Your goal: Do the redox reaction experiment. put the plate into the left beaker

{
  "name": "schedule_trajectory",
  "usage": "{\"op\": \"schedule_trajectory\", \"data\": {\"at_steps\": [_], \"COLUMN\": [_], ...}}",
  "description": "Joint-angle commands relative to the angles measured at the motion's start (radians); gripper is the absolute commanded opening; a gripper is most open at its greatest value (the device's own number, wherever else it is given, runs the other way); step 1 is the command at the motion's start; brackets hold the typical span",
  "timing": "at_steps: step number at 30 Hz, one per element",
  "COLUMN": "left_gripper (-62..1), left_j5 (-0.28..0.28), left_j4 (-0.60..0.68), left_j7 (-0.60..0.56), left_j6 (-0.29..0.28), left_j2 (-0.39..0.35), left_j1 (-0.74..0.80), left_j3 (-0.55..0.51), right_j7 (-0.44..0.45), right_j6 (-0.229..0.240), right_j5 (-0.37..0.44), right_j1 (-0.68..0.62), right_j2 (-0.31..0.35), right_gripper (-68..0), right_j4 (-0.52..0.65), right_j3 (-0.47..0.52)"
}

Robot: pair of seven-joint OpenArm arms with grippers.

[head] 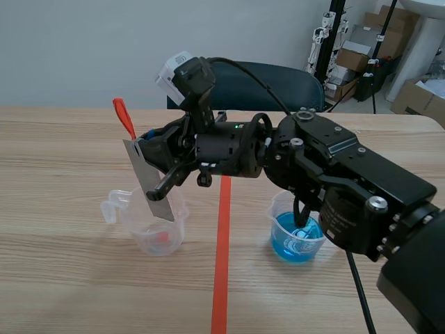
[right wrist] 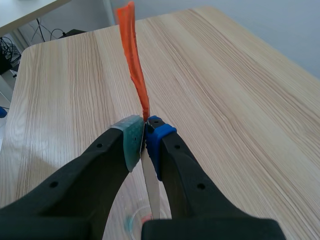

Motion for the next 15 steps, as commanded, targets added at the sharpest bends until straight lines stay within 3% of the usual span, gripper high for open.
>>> {"op": "schedule_trajectory", "data": {"at_steps": [1, 15], "left_gripper": [1.4, 1.4], "left_j5": [-0.006, -0.006], "left_j4": [0.007, 0.007], "left_j7": [-0.044, -0.044], "left_j6": [0.001, 0.001], "left_j2": [-0.001, -0.001], "left_j1": [-0.001, -0.001], "left_j3": [0.0, 0.0], "right_j7": [0.028, 0.064], "right_j6": [0.004, 0.004], "right_j5": [-0.004, -0.062], "right_j1": [0.011, 0.011], "right_j2": [-0.014, -0.049], "right_gripper": [-67.1, -67.1], "right_j4": [-0.015, -0.078], "right_j3": [0.0, -0.001]}}
